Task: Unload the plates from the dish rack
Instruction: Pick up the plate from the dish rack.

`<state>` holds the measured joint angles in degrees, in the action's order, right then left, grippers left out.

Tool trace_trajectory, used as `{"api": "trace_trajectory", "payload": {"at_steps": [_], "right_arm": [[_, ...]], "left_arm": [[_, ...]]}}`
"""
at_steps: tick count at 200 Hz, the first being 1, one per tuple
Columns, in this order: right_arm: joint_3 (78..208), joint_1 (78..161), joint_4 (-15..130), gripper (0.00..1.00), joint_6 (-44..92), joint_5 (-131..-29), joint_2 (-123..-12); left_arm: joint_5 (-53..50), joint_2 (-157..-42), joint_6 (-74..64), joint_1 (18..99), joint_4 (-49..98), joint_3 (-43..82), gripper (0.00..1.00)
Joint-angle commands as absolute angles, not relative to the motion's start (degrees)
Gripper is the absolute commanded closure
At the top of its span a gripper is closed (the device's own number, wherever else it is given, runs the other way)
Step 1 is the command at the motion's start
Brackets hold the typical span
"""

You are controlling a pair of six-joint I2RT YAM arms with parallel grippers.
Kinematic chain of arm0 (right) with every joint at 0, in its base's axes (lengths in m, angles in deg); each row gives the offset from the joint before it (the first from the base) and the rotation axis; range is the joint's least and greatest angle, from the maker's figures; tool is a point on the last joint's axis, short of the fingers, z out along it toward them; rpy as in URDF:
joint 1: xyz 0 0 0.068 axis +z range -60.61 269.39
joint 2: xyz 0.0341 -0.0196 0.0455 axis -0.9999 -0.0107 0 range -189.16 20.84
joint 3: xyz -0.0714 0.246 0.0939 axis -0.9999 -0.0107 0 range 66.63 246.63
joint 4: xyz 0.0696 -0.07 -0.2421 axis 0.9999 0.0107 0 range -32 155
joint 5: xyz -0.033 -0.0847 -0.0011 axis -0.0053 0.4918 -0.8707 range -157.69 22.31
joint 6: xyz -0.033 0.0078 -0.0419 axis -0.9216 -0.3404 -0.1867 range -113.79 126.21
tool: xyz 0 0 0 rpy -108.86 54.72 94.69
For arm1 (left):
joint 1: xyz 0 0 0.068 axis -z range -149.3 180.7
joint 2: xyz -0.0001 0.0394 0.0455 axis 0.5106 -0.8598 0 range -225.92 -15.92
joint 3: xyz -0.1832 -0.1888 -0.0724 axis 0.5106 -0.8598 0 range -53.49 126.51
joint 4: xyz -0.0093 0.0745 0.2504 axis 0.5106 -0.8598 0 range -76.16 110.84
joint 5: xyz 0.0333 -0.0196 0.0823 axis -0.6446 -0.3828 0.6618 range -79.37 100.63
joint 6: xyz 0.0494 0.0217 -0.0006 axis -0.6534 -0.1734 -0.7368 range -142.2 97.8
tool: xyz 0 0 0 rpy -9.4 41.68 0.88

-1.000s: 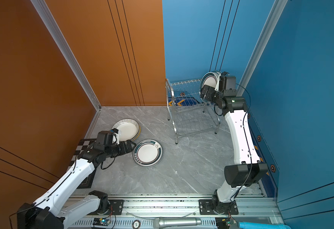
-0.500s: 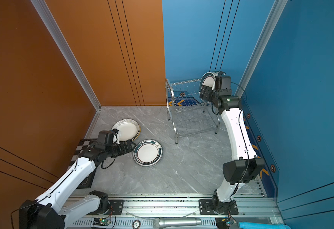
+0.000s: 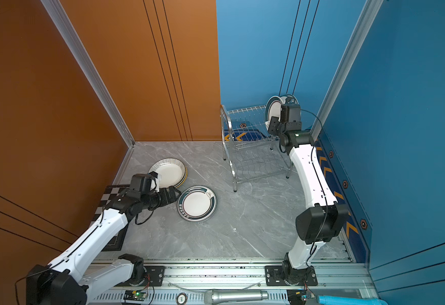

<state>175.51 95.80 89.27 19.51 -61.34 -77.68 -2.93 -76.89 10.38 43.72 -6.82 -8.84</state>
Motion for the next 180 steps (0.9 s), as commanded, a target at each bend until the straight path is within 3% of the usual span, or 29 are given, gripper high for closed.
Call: {"api": "trace_trajectory", "payload": {"at_steps": [1, 87, 166, 180], "right_arm": [[174.3, 95.9, 85.7, 0.51, 17.6, -60.8, -75.3], [169.9, 95.1, 80.0, 0.71, 16.0, -61.9, -74.1], [168.0, 94.1, 79.9, 0.79, 15.8, -63.0, -73.5], [167.9, 94.0, 79.9, 0.87, 15.8, -63.5, -73.4]], "left_arm": [[-3.4, -76.0, 10.6, 43.2, -6.3, -9.9, 0.02], [0.0, -74.0, 13.6, 43.1, -6.1, -11.5, 0.02], [0.1, -75.1, 14.5, 43.2, -6.1, -11.5, 0.02], [0.6, -75.0, 14.5, 43.2, -6.1, -11.6, 0.02]]}}
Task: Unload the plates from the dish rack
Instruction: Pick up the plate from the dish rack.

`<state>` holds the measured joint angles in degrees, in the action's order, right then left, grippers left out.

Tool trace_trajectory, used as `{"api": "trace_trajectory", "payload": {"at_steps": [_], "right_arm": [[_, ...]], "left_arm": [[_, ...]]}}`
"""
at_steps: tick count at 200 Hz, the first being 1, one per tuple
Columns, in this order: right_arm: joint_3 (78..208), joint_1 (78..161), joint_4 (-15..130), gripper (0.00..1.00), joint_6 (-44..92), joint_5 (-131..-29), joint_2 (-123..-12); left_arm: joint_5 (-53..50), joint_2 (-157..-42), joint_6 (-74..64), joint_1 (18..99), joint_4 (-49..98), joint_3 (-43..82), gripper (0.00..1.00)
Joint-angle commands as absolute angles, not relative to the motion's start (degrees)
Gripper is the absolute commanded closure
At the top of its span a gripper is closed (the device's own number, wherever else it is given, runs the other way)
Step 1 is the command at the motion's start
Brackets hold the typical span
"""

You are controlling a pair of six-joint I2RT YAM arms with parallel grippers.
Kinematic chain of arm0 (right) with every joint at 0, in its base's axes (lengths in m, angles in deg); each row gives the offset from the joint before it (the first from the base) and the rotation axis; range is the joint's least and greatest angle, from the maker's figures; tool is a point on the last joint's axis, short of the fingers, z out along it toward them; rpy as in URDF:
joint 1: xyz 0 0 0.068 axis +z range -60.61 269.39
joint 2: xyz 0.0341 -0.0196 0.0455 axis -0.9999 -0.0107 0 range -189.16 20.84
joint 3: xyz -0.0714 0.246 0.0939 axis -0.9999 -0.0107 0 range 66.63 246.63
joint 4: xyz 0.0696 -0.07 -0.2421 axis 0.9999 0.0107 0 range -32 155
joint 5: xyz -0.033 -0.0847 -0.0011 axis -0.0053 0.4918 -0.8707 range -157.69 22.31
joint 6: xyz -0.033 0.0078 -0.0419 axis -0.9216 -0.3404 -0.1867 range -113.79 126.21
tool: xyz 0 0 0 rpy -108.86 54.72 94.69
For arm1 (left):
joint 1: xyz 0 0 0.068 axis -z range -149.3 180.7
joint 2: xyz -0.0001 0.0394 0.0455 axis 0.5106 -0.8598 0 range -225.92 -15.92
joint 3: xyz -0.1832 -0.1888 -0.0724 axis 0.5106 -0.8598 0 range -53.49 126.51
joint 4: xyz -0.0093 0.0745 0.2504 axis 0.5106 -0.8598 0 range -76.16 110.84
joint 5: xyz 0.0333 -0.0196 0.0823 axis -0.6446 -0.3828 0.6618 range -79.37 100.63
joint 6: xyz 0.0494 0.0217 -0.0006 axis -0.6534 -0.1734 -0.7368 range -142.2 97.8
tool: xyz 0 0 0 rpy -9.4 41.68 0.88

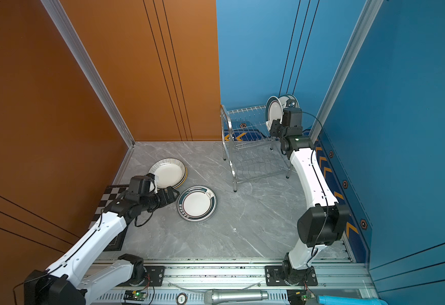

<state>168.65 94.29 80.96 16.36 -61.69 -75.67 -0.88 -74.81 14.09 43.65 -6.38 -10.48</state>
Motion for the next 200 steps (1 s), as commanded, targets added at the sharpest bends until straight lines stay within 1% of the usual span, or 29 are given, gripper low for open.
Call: {"api": "trace_trajectory", "payload": {"at_steps": [1, 55, 93, 99, 149, 182, 200], "right_arm": [[168.0, 94.0, 79.9, 0.87, 15.8, -63.5, -73.4], [167.9, 93.7, 79.8, 0.90, 15.8, -64.0, -73.2], [168.0, 93.3, 79.8, 0.97, 15.6, -63.8, -72.5], [168.0, 93.2, 79.8, 1.00, 15.5, -63.9, -72.4], [167.8, 92.7, 79.2, 1.00, 15.3, -63.4, -71.2], [164.7, 92.6, 74.6, 1.00, 15.2, -63.3, -67.9], [163.6, 92.6, 72.2, 1.00, 15.3, -63.3, -66.0]], "left_arm": [[0.6, -75.0, 14.5, 43.2, -6.1, -11.6, 0.02], [1.3, -74.9, 14.6, 43.2, -6.1, -11.8, 0.02], [0.4, -75.7, 14.7, 43.3, -6.1, -11.5, 0.02], [0.4, -75.8, 14.8, 43.2, -6.1, -11.5, 0.02], [1.8, -75.6, 16.0, 43.5, -6.0, -11.5, 0.02], [2.2, -75.6, 16.6, 43.7, -6.1, -11.7, 0.02], [4.3, -75.6, 18.4, 44.2, -5.9, -12.0, 0.02]]}}
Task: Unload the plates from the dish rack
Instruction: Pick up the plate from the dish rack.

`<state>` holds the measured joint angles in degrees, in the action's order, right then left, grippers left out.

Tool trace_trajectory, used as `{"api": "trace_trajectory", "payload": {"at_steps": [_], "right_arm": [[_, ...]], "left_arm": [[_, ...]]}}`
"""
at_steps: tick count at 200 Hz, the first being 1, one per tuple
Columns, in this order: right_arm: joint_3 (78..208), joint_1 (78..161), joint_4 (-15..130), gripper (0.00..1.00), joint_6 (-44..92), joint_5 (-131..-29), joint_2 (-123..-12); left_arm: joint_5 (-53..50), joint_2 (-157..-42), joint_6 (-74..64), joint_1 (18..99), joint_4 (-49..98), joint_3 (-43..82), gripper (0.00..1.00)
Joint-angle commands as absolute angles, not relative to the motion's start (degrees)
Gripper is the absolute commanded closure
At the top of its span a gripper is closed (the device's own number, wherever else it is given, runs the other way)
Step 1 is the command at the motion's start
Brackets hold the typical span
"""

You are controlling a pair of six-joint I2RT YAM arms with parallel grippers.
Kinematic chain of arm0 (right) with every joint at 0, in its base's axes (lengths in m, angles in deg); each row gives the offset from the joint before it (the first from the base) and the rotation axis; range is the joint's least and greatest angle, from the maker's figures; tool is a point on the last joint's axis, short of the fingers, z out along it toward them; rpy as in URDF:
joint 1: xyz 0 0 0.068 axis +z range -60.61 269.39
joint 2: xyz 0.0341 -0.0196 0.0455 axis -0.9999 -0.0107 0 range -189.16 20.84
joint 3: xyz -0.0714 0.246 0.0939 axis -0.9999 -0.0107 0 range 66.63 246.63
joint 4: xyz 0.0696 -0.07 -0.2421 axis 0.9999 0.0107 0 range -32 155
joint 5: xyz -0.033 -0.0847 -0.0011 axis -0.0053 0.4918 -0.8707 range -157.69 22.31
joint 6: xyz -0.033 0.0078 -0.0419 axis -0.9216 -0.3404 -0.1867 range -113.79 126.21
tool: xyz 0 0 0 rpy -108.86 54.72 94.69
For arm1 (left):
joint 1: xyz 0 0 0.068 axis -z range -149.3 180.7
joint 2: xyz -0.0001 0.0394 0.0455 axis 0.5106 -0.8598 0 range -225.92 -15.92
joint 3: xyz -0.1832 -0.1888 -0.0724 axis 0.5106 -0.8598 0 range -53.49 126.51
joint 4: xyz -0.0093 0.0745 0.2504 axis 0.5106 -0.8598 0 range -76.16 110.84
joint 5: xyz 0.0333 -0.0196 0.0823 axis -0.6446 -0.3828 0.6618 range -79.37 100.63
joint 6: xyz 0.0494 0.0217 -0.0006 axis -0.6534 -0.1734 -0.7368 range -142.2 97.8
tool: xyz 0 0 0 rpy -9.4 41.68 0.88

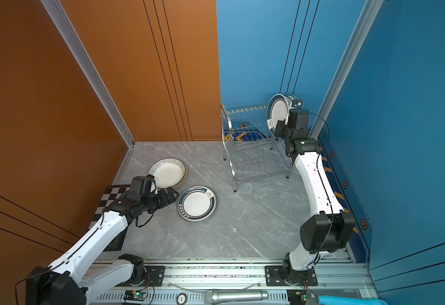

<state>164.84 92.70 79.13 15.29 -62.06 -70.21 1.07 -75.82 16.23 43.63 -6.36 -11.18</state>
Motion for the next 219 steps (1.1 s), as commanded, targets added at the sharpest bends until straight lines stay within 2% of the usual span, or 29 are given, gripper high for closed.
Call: {"api": "trace_trajectory", "payload": {"at_steps": [1, 34, 88, 143, 164, 192, 219], "right_arm": [[163.5, 92.6, 72.0, 1.00, 15.3, -63.4, -65.9], [161.3, 92.6, 67.3, 1.00, 15.6, -63.6, -61.9], [154.2, 92.6, 58.7, 1.00, 18.4, -64.5, -51.5], [139.7, 92.4, 58.0, 1.00, 24.3, -59.7, -34.8], [134.9, 92.3, 63.2, 1.00, 27.9, -56.6, -28.5], [129.6, 92.0, 72.0, 1.00, 31.5, -54.9, -22.2], [127.5, 91.2, 84.0, 1.00, 33.7, -52.8, -18.0]], "left_arm": [[4.4, -75.5, 18.5, 44.3, -5.8, -12.1, 0.02], [6.5, -72.1, 21.4, 46.7, 0.1, -15.7, 0.02], [-1.0, -69.8, 20.5, 47.1, 11.8, -19.7, 0.02], [0.6, -70.2, 17.9, 47.3, 10.8, -19.8, 0.02], [0.6, -71.3, 17.3, 47.4, 10.6, -19.0, 0.02], [4.6, -73.8, 16.2, 47.4, 1.5, -15.4, 0.02], [7.3, -72.6, 16.1, 47.6, 1.6, -16.4, 0.02]]}}
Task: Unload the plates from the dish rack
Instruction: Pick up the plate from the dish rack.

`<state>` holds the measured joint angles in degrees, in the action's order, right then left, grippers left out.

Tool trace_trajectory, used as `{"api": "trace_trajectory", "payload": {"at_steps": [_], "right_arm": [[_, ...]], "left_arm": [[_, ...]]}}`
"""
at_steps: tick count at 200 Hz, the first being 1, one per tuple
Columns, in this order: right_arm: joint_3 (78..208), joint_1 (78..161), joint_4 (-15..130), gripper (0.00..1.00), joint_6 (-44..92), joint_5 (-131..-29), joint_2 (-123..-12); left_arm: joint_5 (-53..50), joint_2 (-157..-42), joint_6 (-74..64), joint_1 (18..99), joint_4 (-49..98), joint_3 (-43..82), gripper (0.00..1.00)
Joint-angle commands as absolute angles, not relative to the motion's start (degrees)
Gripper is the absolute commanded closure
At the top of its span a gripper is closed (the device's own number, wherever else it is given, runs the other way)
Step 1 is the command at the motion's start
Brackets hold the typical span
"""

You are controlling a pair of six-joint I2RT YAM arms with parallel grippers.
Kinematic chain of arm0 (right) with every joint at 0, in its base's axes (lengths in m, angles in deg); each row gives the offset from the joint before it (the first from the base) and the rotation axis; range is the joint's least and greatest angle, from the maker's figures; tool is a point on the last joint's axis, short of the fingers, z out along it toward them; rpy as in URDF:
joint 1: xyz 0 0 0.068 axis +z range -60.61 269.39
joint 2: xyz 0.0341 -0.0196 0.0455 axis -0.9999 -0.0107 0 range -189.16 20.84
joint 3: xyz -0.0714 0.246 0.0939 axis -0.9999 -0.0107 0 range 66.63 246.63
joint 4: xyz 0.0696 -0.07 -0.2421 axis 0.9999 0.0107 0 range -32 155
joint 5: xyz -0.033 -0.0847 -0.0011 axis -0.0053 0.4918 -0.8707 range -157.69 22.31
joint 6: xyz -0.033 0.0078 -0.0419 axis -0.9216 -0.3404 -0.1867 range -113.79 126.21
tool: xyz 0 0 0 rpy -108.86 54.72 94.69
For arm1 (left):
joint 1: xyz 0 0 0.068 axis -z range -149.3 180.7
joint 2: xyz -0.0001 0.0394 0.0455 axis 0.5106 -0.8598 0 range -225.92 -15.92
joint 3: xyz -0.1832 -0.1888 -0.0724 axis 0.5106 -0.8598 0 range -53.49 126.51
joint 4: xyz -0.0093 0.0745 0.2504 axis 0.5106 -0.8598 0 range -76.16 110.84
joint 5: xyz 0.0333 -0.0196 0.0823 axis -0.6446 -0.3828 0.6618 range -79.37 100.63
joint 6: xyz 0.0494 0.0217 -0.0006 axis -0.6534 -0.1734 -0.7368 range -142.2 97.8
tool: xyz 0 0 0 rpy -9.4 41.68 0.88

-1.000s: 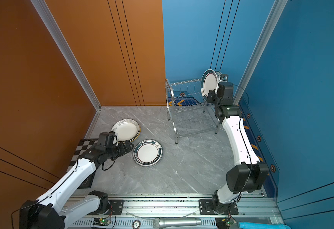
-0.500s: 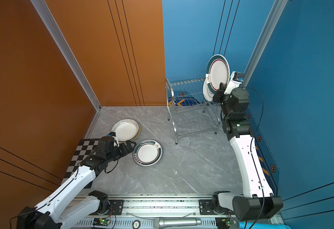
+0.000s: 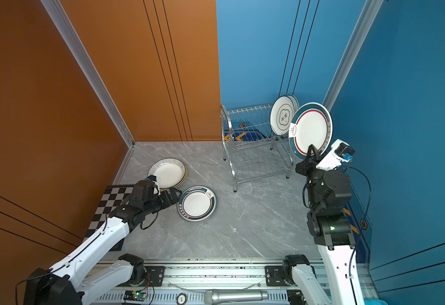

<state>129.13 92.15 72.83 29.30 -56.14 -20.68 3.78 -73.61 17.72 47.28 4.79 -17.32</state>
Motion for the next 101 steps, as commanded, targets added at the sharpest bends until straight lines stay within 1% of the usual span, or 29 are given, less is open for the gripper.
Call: {"api": "trace_trajectory", "payload": {"at_steps": [1, 20, 32, 56, 78, 101], "right_arm": [[127.4, 91.1, 84.3, 1.00, 33.8, -52.9, -17.9], [125.7, 90.2, 92.1, 1.00, 36.5, -56.1, -16.2], [125.2, 89.5, 95.9, 1.00, 37.6, -59.9, -16.2], [125.0, 88.0, 101.9, 1.00, 39.5, -71.3, -18.1], [122.4, 87.2, 101.8, 1.00, 41.7, -84.5, -20.3], [117.6, 87.5, 96.6, 1.00, 44.5, -95.2, -21.4]], "left_arm": [[7.4, -72.6, 16.1, 47.6, 1.7, -16.4, 0.02], [8.0, -71.9, 16.9, 47.6, 2.1, -16.8, 0.02], [7.1, -71.6, 17.0, 47.7, 3.6, -17.6, 0.02], [7.7, -71.0, 17.4, 48.2, 5.7, -19.3, 0.02], [8.3, -69.9, 17.7, 48.4, 7.6, -21.0, 0.02], [6.8, -70.8, 16.9, 48.4, 7.0, -20.2, 0.02]]}}
